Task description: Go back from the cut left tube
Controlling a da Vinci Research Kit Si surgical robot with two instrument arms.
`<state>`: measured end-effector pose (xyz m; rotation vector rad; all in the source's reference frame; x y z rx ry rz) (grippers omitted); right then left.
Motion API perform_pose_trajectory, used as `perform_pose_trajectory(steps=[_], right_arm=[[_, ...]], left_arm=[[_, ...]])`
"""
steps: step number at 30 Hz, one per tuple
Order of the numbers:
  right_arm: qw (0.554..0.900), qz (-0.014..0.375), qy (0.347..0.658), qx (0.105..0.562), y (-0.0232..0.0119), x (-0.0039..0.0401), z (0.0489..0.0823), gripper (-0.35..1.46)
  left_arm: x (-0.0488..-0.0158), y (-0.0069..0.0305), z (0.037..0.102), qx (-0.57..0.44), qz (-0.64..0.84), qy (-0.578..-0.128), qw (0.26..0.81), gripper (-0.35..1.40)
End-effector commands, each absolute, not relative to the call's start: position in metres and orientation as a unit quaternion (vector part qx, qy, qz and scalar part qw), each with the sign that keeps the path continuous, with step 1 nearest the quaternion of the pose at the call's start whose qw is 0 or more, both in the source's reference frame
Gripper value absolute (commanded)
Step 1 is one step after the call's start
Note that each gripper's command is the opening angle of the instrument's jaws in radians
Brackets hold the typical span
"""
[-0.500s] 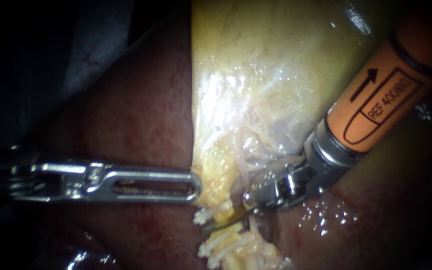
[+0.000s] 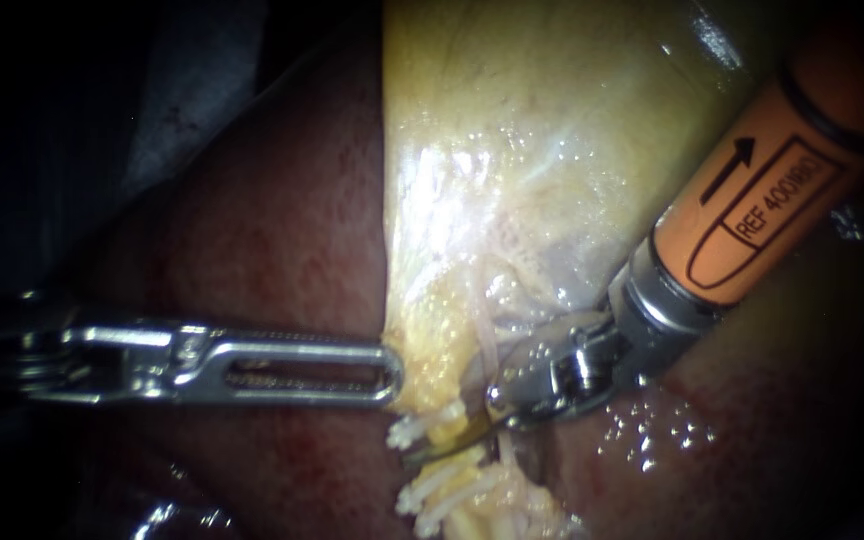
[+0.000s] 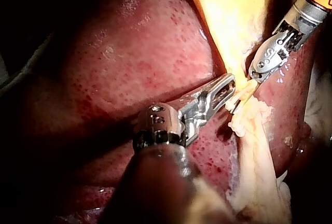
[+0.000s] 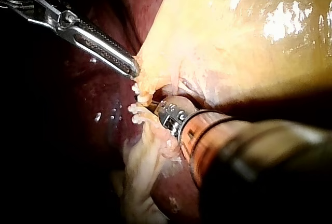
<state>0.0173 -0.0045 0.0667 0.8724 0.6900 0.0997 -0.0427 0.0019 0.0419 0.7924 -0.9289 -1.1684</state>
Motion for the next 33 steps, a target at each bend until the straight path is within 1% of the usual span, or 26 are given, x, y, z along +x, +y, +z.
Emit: perform_pose_trajectory(steps=[1,5,6,9,13,17,20,25,28,33], right_arm=[[0.848,0.048,0.327,0.414,-0.0044,0.0174,0.0667,-0.35],[0.848,0.048,0.327,0.414,-0.0044,0.0174,0.0667,-0.35],[0.848,0.048,0.327,0.414,-0.0044,0.0174,0.0667,-0.32],[0.848,0.048,0.328,0.413,-0.0044,0.0174,0.0668,-0.01],[0.849,0.05,0.329,0.409,-0.0044,0.0174,0.0668,0.19],[0.849,0.05,0.329,0.409,-0.0044,0.0174,0.0668,0.27],[0.85,0.052,0.33,0.407,-0.0044,0.0174,0.0668,0.39],[0.85,0.052,0.33,0.407,-0.0044,0.0174,0.0668,0.41],[0.85,0.053,0.331,0.406,-0.0043,0.0175,0.0668,0.49],[0.85,0.053,0.331,0.406,-0.0043,0.0175,0.0668,0.47]], left_arm=[[-0.0427,0.0019,0.0419,0.351,-0.517,-0.411,0.664,-0.35],[-0.0427,0.0019,0.0419,0.351,-0.517,-0.411,0.664,-0.35],[-0.0427,0.0019,0.0419,0.351,-0.517,-0.411,0.664,-0.35],[-0.0427,0.002,0.0418,0.351,-0.517,-0.411,0.664,-0.35],[-0.0427,0.002,0.0418,0.351,-0.517,-0.411,0.664,-0.35],[-0.0427,0.002,0.0418,0.351,-0.517,-0.411,0.664,-0.35],[-0.0427,0.002,0.0418,0.351,-0.517,-0.411,0.664,-0.35],[-0.0426,0.002,0.0418,0.351,-0.517,-0.411,0.664,-0.35],[-0.0426,0.002,0.0418,0.351,-0.517,-0.411,0.664,-0.35],[-0.0426,0.002,0.0418,0.351,-0.517,-0.411,0.664,-0.35]])
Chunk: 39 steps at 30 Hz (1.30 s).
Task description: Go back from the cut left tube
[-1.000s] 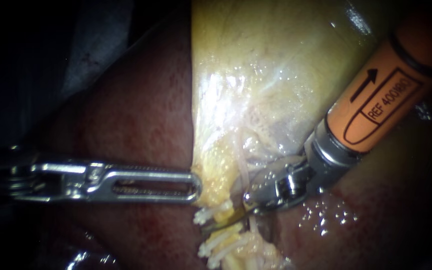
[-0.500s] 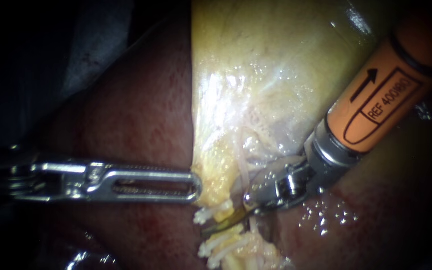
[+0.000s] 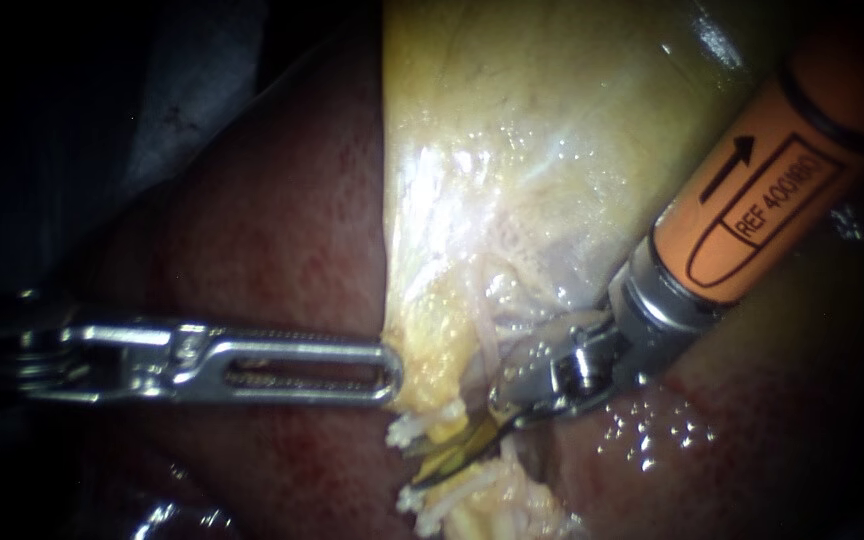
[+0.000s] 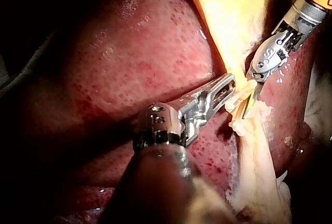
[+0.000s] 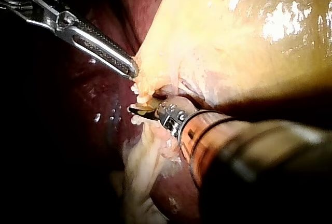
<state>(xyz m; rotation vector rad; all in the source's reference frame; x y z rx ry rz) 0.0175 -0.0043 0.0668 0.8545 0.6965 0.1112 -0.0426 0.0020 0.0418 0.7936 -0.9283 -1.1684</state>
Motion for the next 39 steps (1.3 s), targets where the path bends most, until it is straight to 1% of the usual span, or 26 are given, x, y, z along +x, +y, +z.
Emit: perform_pose_trajectory(steps=[1,6,15,39], right_arm=[[0.85,0.053,0.331,0.406,-0.0043,0.0175,0.0668,0.47],[0.851,0.054,0.331,0.405,-0.0042,0.0175,0.0668,0.51],[0.85,0.054,0.331,0.405,-0.0041,0.0174,0.0666,0.51],[0.85,0.056,0.333,0.404,-0.0038,0.0173,0.066,0.51]], left_arm=[[-0.0426,0.002,0.0418,0.351,-0.517,-0.411,0.664,-0.35],[-0.0426,0.002,0.0418,0.351,-0.517,-0.411,0.664,-0.35],[-0.0426,0.0022,0.0419,0.352,-0.517,-0.411,0.664,-0.35],[-0.0416,0.0047,0.0426,0.347,-0.523,-0.412,0.661,-0.35]])
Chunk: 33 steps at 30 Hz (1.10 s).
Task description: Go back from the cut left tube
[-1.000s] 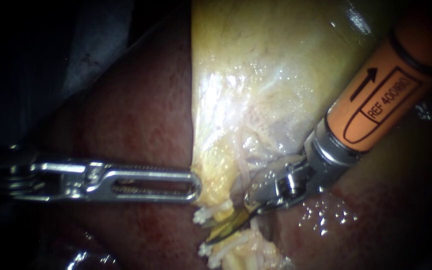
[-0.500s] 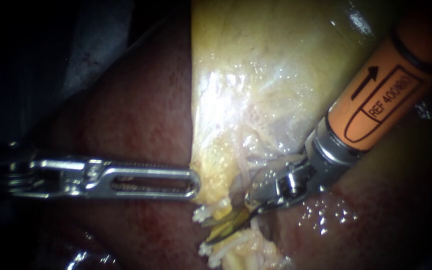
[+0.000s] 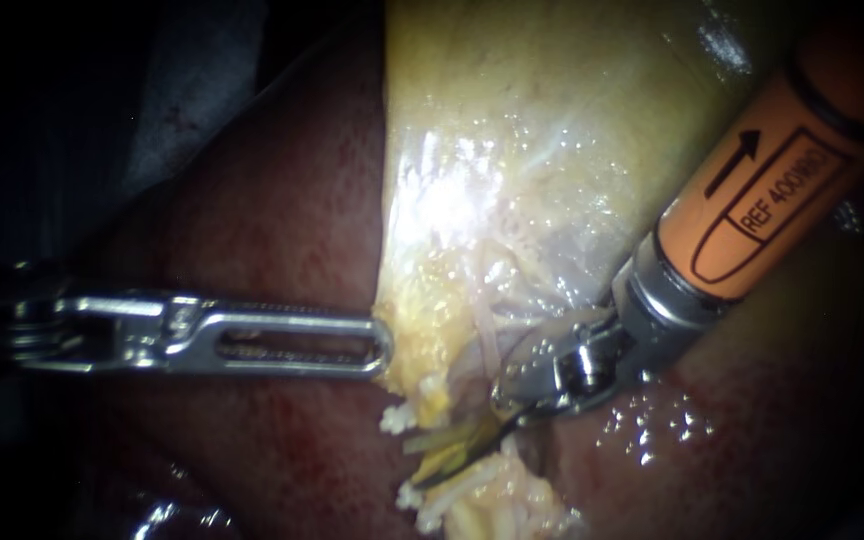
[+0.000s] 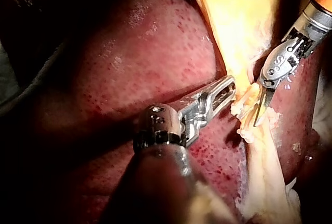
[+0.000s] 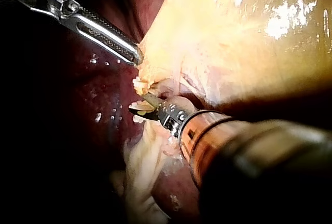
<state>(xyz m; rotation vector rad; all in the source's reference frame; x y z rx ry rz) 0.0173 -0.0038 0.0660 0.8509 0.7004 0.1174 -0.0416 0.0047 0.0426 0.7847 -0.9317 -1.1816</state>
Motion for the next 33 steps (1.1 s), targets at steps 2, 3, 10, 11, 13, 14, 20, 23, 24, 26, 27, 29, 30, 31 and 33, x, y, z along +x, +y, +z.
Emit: perform_pose_trajectory(steps=[2,3,10,11,13,14,20,23,24,26,27,29,30,31,33], right_arm=[[0.85,0.057,0.333,0.403,-0.0038,0.0172,0.0659,0.52],[0.85,0.06,0.333,0.404,-0.0037,0.0171,0.0657,0.52],[0.851,0.062,0.338,0.397,-0.0025,0.0165,0.0646,0.54],[0.851,0.063,0.339,0.397,-0.0024,0.0163,0.0644,0.54],[0.851,0.063,0.341,0.395,-0.002,0.016,0.064,0.54],[0.851,0.064,0.342,0.394,-0.0018,0.0159,0.0638,0.54],[0.852,0.065,0.349,0.385,-0.0005,0.0147,0.0626,0.61],[0.852,0.067,0.353,0.38,0.0002,0.0139,0.0619,0.61],[0.853,0.069,0.354,0.378,0.0004,0.0136,0.0618,0.62],[0.854,0.072,0.358,0.37,0.0008,0.0131,0.0614,0.62],[0.856,0.077,0.36,0.363,0.001,0.0129,0.0613,0.62],[0.857,0.081,0.363,0.356,0.0013,0.0123,0.061,0.66],[0.857,0.08,0.364,0.355,0.0014,0.0121,0.0608,0.66],[0.858,0.08,0.365,0.354,0.0016,0.0119,0.0606,0.66],[0.858,0.084,0.365,0.352,0.002,0.0113,0.0603,0.66]], left_arm=[[-0.0416,0.0047,0.0427,0.347,-0.523,-0.412,0.661,-0.35],[-0.0416,0.0047,0.0427,0.347,-0.523,-0.412,0.661,-0.35],[-0.0417,0.0049,0.0426,0.346,-0.524,-0.412,0.66,-0.35],[-0.0417,0.0049,0.0426,0.347,-0.526,-0.411,0.659,-0.35],[-0.0417,0.0049,0.0426,0.347,-0.526,-0.411,0.659,-0.35],[-0.0417,0.0049,0.0426,0.347,-0.526,-0.411,0.659,-0.35],[-0.0418,0.0051,0.0425,0.347,-0.527,-0.41,0.658,-0.35],[-0.0419,0.0052,0.0425,0.345,-0.525,-0.41,0.66,-0.35],[-0.0419,0.0052,0.0425,0.345,-0.525,-0.41,0.66,-0.35],[-0.042,0.0053,0.0425,0.345,-0.526,-0.41,0.66,-0.35],[-0.0421,0.0053,0.0425,0.343,-0.525,-0.413,0.661,-0.35],[-0.0422,0.0053,0.0425,0.343,-0.525,-0.413,0.661,-0.35],[-0.0422,0.0053,0.0425,0.343,-0.525,-0.413,0.661,-0.35],[-0.0422,0.0053,0.0425,0.343,-0.525,-0.413,0.661,-0.35],[-0.0423,0.0054,0.0426,0.343,-0.525,-0.413,0.661,-0.35]])
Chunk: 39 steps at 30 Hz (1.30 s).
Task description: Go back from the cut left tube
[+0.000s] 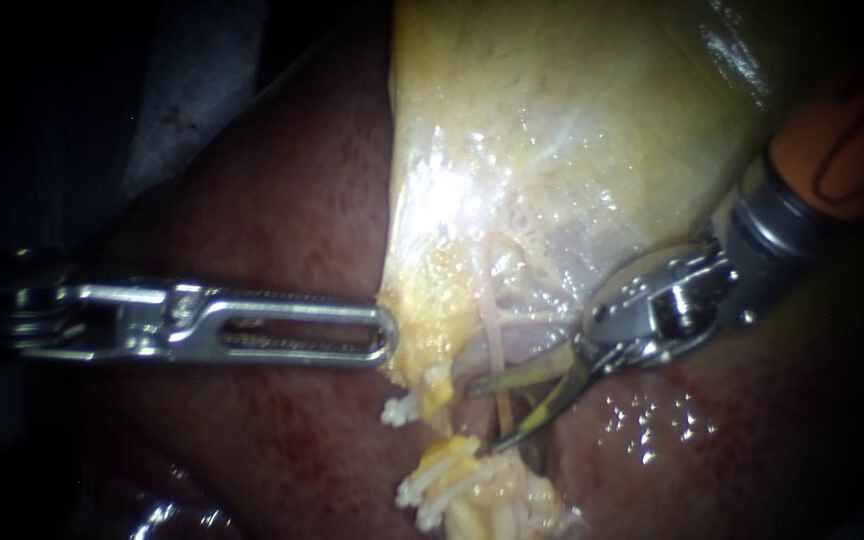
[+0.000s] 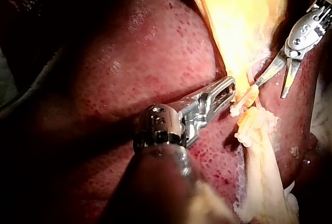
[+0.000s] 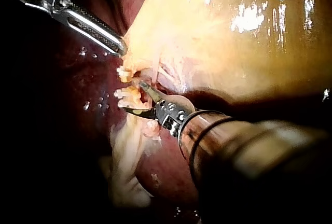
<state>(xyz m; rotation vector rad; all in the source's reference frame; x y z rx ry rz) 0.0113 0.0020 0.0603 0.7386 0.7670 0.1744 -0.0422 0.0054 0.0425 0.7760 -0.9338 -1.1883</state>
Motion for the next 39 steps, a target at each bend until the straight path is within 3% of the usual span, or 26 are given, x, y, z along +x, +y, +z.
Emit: perform_pose_trajectory(steps=[1,39], right_arm=[[0.858,0.084,0.366,0.351,0.0022,0.0111,0.0602,0.66],[0.861,0.103,0.39,0.309,0.0076,0.0031,0.0551,0.71]], left_arm=[[-0.0423,0.0054,0.0426,0.342,-0.525,-0.413,0.661,-0.35],[-0.0442,0.0062,0.043,0.335,-0.522,-0.424,0.66,-0.35]])
